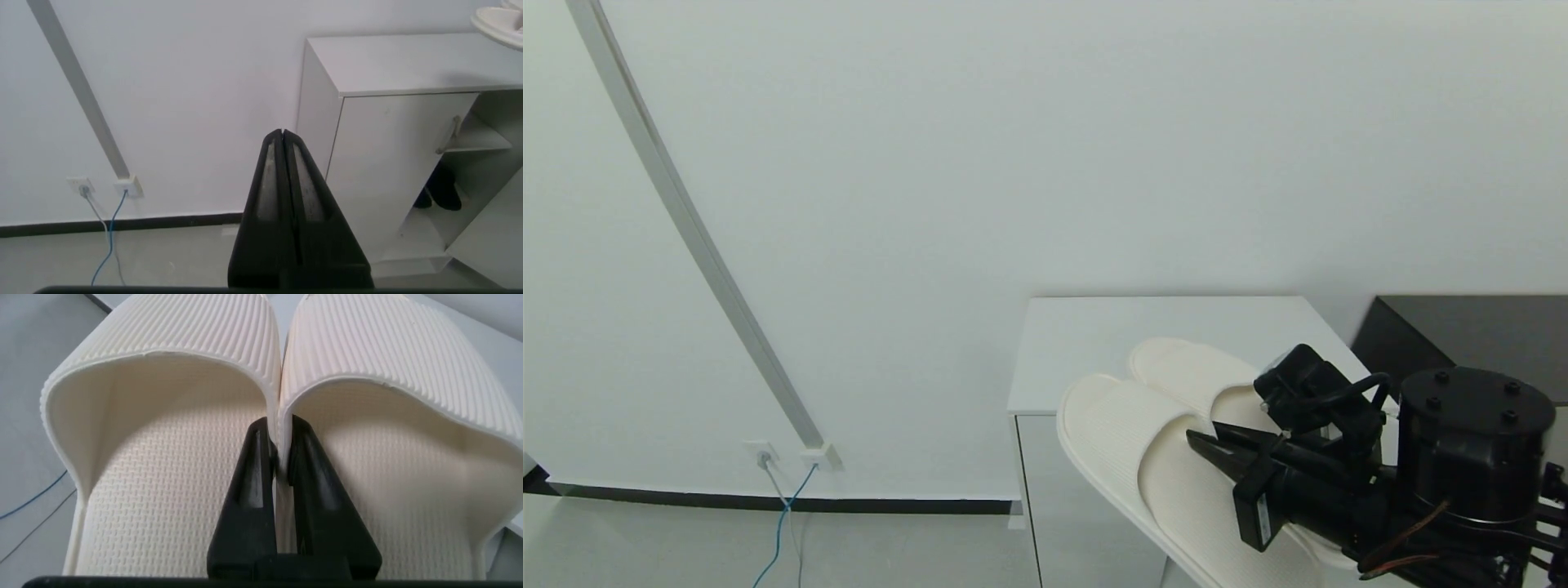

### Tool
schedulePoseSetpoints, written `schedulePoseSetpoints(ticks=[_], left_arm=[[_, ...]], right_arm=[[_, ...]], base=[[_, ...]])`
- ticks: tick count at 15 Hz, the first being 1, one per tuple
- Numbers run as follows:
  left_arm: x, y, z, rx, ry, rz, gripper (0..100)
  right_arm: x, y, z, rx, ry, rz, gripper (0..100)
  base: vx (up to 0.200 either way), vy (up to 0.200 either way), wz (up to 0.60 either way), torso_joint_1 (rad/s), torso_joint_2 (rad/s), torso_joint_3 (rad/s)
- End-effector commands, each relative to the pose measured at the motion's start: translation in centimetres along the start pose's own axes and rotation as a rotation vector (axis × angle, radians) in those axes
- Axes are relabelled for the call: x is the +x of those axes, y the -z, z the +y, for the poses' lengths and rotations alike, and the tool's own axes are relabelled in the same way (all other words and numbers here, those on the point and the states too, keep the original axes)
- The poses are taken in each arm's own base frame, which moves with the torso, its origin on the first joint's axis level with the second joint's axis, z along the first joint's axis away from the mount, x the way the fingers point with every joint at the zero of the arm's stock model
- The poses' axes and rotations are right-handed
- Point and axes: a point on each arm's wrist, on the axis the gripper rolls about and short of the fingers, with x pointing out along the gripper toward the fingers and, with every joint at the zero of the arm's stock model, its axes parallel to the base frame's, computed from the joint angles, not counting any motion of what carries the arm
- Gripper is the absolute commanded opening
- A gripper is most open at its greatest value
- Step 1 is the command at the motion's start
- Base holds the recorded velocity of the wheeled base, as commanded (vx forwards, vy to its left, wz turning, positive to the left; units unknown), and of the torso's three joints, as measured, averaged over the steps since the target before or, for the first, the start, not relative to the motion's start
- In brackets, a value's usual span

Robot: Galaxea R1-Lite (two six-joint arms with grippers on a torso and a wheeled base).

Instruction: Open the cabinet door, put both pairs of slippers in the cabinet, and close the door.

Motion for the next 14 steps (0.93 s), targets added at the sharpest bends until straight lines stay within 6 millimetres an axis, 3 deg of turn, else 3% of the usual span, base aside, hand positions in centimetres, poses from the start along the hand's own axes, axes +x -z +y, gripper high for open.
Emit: schedulePoseSetpoints(ticks=[1, 13, 14], left_arm=[[0.01, -0.01, 0.00, 0.000, -0.002, 0.001, 0], [0.01, -0.01, 0.00, 0.000, -0.002, 0.001, 0], [0.01, -0.01, 0.00, 0.000, 0.000, 0.001, 0]], right_arm=[[0.03, 0.05, 0.00, -0.001, 0.001, 0.002, 0], [-0.06, 0.16, 0.06, 0.002, -0.009, 0.004, 0], [-0.01, 0.27, 0.07, 0.001, -0.009, 0.009, 0]], base=[[0.000, -0.200, 0.00, -0.012, 0.00, 0.007], [0.000, -0.200, 0.00, 0.003, 0.00, 0.000], [0.000, 0.000, 0.00, 0.000, 0.00, 0.000]])
